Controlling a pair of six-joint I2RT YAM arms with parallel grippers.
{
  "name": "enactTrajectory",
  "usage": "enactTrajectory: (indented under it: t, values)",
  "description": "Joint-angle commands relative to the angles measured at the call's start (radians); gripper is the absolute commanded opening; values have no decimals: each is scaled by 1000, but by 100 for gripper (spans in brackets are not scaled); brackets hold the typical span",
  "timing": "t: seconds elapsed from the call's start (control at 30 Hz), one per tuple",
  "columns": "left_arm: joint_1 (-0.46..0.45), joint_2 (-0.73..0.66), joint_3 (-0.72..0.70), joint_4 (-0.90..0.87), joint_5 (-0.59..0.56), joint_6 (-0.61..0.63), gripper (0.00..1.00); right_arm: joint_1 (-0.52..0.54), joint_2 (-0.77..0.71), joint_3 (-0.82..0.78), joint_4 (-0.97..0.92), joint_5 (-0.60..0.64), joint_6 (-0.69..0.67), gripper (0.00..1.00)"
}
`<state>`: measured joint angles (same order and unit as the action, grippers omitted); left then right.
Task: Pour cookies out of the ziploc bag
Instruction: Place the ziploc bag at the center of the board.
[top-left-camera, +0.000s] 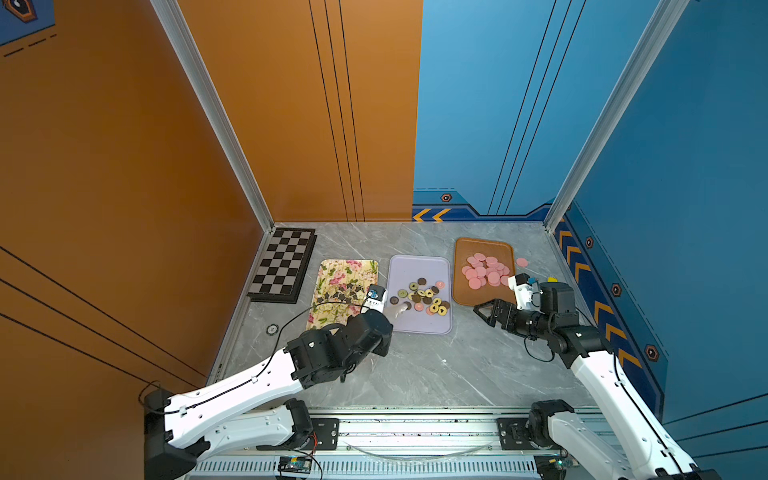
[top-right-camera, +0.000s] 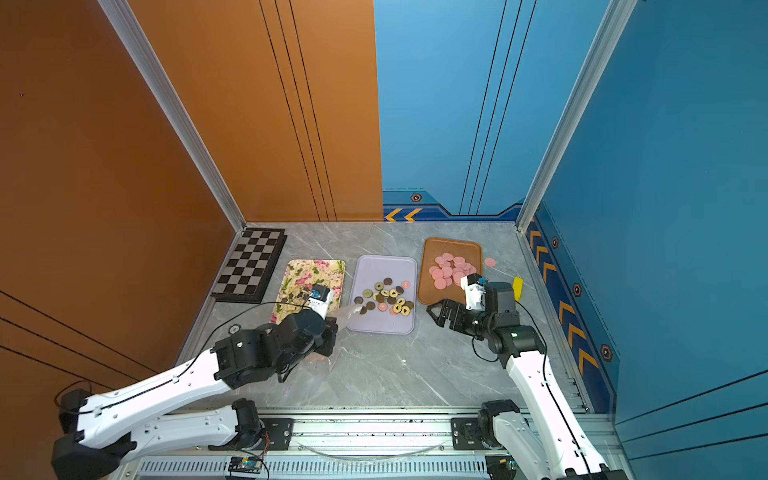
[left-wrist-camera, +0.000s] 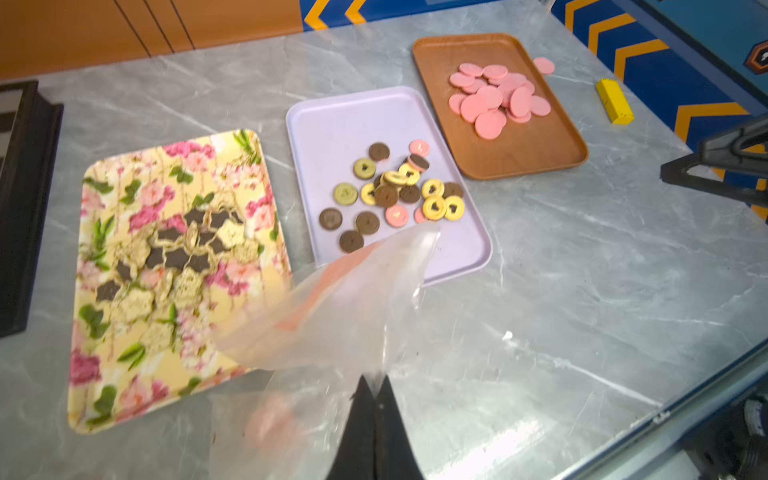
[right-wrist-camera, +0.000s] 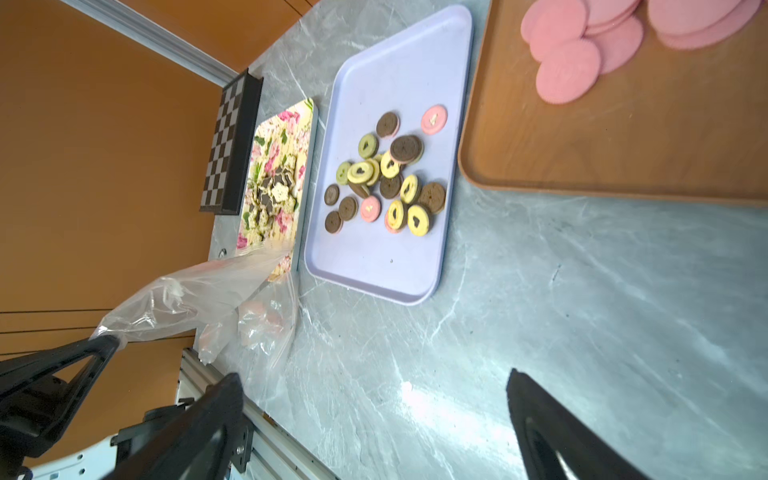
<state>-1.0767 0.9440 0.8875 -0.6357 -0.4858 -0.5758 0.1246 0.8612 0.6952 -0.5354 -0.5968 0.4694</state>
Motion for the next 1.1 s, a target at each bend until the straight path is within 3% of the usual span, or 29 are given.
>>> enactTrajectory:
  t: [0.0, 0.13, 0.3, 0.53, 0.67, 0.73, 0.83, 1.07]
  values:
    - [-47, 9, -62, -27, 80, -43, 0, 19, -18, -24, -35, 21, 14, 100]
    - [-97, 127, -86, 107, 287, -12, 0, 18, -16, -1, -37, 38, 32, 100]
    - [-153, 283, -42, 140, 367, -12, 0, -3, -4, 32, -44, 21, 35, 100]
    - [-185, 370, -19, 215, 446, -60, 0, -62, 27, 68, -51, -2, 25, 100]
    - [-196, 382, 17, 229, 440, -35, 27, -127, 99, 119, -54, 17, 13, 100]
    - [-187, 398, 51, 227, 433, -2, 35, -157, 132, 151, -54, 59, -7, 100]
    - [-153, 413, 85, 225, 434, 16, 42, -204, 170, 192, -57, 111, -33, 100]
    - [-68, 416, 136, 222, 501, 69, 45, -323, 202, 232, -46, 168, -35, 100]
